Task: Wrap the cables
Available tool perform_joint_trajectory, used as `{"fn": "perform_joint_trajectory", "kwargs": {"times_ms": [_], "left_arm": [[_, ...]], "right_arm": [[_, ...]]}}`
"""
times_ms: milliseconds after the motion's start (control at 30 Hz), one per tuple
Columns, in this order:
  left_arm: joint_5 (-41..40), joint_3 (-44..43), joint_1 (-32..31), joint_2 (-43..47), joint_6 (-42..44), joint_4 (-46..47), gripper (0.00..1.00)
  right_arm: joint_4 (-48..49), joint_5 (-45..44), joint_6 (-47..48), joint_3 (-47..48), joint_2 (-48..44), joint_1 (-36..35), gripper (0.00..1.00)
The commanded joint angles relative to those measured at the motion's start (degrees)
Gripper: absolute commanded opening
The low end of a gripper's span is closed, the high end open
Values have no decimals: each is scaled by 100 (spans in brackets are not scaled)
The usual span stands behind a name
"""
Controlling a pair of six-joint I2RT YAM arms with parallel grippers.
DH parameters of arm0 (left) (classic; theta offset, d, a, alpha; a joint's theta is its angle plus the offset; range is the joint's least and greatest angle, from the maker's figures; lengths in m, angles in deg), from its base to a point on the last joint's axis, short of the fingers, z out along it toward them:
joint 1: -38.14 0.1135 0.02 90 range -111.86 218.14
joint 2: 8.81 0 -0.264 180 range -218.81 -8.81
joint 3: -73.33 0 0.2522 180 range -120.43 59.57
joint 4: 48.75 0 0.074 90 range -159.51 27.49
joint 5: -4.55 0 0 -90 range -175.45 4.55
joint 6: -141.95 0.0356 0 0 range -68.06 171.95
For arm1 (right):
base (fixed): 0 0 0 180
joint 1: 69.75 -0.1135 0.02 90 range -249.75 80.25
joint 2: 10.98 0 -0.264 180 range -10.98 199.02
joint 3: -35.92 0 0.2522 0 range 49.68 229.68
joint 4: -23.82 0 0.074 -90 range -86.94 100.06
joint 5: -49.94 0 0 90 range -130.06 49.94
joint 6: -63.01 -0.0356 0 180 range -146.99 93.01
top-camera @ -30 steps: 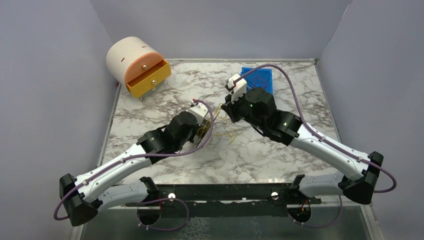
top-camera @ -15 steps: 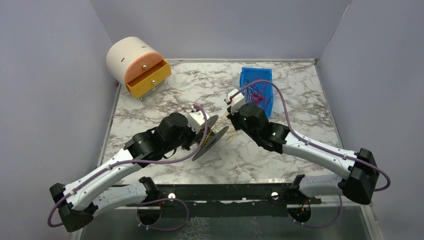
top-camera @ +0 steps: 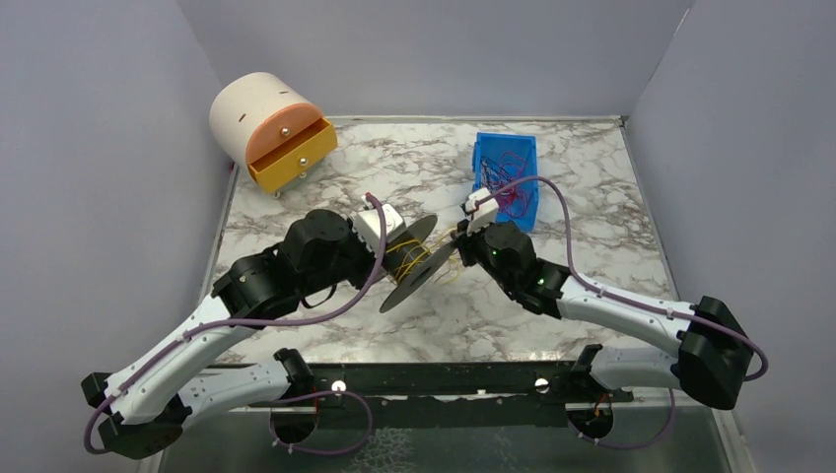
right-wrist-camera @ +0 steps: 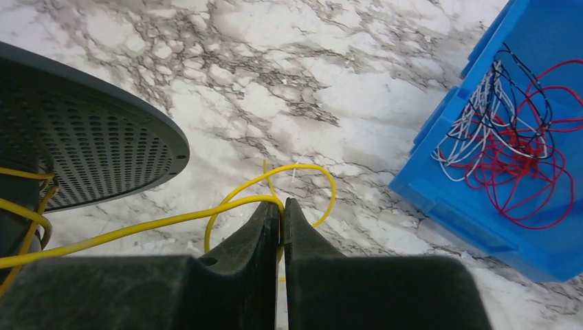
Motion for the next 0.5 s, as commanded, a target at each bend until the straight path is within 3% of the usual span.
{"fn": "perform_joint_trajectory", "kwargs": {"times_ms": [0,467], "left_arm": [[596,-643,-36,289,-32,20,0],[713,-1378,-36,397,-200,-106,0]], "right_arm": [[579,-192,-411,-384,0,204,11],[1508,182,-996,-860,35,400,22]]}}
